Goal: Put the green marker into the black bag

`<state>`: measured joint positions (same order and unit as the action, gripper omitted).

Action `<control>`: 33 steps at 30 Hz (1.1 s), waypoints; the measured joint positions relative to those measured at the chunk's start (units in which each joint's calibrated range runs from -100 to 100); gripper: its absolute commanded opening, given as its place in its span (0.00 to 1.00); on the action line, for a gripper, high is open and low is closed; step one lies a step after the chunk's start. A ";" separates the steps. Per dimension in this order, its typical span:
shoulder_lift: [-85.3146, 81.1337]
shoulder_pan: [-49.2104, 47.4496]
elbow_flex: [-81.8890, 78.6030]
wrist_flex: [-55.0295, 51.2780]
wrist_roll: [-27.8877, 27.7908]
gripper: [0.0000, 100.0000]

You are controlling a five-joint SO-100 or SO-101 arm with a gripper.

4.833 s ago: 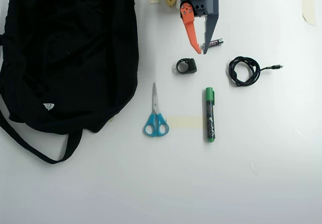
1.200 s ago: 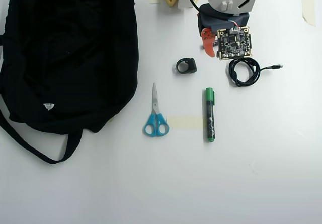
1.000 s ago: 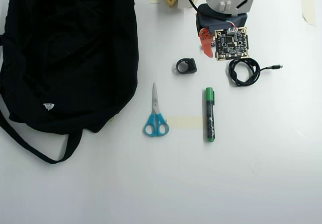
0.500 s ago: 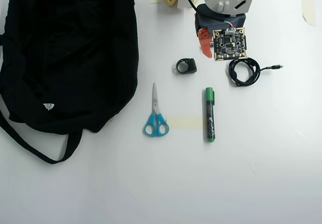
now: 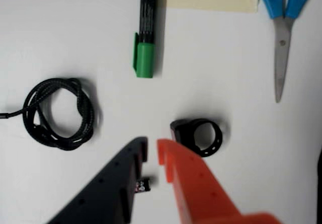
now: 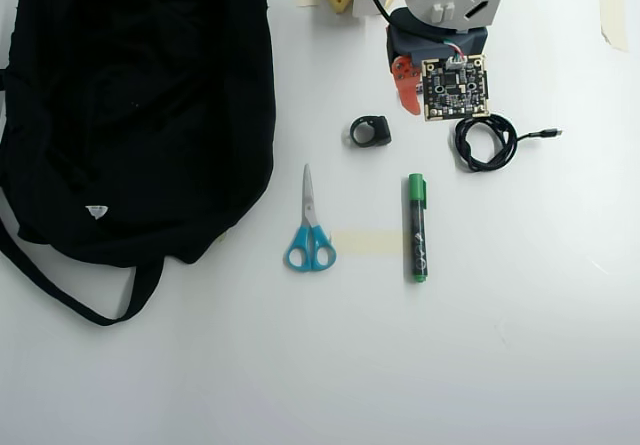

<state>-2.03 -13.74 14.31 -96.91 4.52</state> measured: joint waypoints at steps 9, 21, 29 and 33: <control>0.00 -1.91 0.00 1.20 2.30 0.03; 0.00 -3.38 -10.69 13.91 4.15 0.03; 0.00 -3.31 -18.47 22.76 4.15 0.14; 0.00 -3.31 -22.48 26.36 4.15 0.15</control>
<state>-2.03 -17.05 -8.18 -70.55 8.67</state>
